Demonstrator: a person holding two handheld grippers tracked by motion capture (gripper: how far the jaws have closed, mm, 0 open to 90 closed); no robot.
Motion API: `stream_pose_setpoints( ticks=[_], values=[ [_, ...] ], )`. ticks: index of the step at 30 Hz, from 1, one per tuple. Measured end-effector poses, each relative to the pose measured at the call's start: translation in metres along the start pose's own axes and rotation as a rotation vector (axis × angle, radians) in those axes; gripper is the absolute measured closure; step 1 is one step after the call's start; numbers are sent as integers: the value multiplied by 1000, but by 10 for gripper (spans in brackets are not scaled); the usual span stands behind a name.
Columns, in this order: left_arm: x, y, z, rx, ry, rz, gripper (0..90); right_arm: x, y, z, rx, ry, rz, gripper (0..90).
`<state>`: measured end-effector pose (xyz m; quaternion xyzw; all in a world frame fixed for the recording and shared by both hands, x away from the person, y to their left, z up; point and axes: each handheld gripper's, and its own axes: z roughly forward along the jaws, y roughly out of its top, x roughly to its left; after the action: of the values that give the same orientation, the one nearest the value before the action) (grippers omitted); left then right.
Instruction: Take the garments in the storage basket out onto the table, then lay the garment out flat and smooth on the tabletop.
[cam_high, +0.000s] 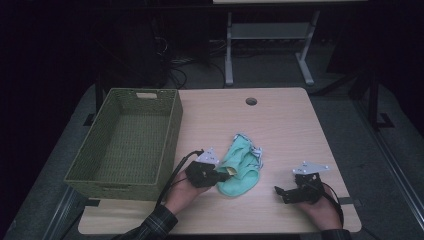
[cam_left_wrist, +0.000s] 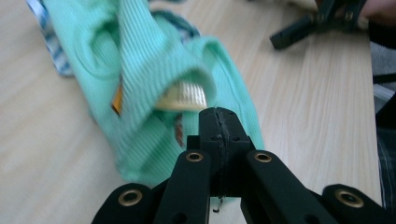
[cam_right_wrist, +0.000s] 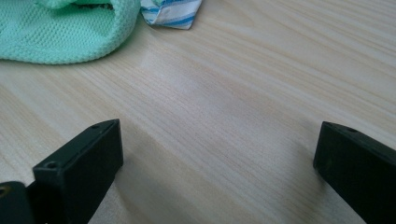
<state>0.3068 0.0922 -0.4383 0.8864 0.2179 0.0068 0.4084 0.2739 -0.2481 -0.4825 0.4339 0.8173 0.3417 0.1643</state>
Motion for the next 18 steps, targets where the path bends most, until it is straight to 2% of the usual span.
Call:
stream_pose_setpoints(
  ticks=[5,6,11,14,16,18],
  values=[
    [-4,-6,7,33,-4,6,895,0,2,0,17,4,-3,10],
    [-4,-6,8,40,-5,17,895,0,3,0,21,6,-3,10],
    [-3,-8,11,64,8,27,895,-1,8,-2,-2,4,2,10],
    [-2,-10,15,118,28,54,896,0,16,-3,-7,26,5,60],
    [-2,-11,17,133,36,66,896,0,18,-3,-12,37,1,77],
    [-2,-12,20,150,40,64,897,0,22,-4,-20,69,12,130]
  ],
)
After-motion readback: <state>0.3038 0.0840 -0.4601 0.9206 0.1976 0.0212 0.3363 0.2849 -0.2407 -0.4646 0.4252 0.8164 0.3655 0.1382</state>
